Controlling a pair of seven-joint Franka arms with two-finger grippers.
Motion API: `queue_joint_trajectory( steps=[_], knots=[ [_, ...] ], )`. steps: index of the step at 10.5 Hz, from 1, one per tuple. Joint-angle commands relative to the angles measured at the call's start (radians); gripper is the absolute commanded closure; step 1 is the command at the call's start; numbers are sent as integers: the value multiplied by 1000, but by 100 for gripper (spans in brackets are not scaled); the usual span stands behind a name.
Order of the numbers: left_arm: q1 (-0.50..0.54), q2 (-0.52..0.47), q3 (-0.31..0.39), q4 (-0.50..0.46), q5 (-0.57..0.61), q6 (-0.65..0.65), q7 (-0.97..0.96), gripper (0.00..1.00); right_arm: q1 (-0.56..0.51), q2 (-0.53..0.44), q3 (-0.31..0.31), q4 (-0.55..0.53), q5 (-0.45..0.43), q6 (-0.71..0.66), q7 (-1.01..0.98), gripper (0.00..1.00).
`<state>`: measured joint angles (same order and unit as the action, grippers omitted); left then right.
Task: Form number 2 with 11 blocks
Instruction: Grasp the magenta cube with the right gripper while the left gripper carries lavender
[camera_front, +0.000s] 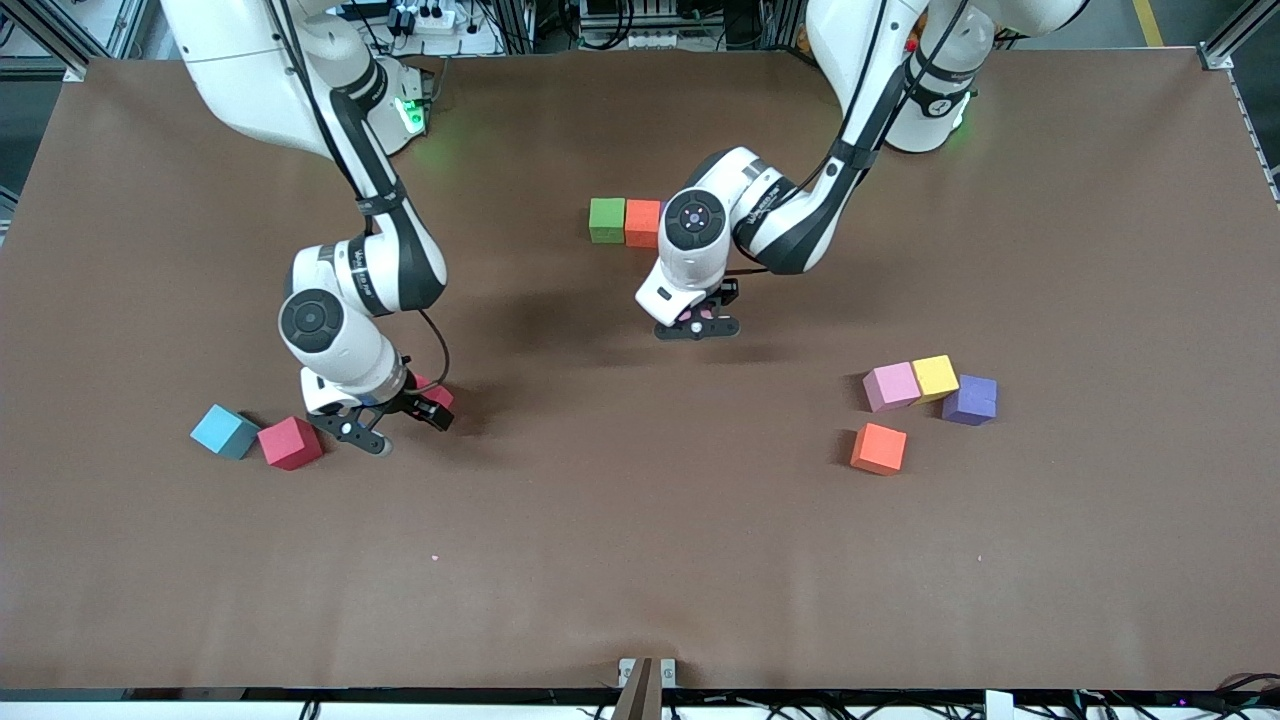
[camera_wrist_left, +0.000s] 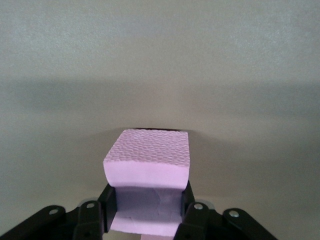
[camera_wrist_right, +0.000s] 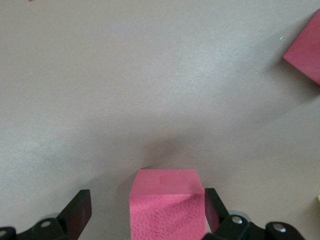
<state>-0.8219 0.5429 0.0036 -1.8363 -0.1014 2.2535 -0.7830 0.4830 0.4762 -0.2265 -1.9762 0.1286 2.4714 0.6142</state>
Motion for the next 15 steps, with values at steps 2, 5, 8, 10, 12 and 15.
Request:
queue_joint_trajectory(
  steps=[2, 5, 8, 10, 12, 15],
  knots=[
    [-26, 12, 12, 23, -23, -22, -34, 61, -43, -39, 15, -64, -14, -25, -96, 0],
    [-43, 12, 7, 14, -23, -22, -67, 60, -44, -33, 22, -84, 20, -25, -110, 0],
    [-45, 12, -1, 3, -21, -25, -64, 59, -35, -28, 38, -81, 89, -22, -114, 0],
    [-45, 11, -20, -1, -21, -28, -70, 59, -37, -41, 36, -70, 89, -26, -116, 0],
    [-45, 9, -36, -6, -21, -35, -71, 57, -37, -44, 36, -56, 89, -35, -114, 0],
    [-45, 6, -40, -18, -20, -35, -71, 38, -40, -51, 36, -56, 89, -34, -116, 0]
  ],
)
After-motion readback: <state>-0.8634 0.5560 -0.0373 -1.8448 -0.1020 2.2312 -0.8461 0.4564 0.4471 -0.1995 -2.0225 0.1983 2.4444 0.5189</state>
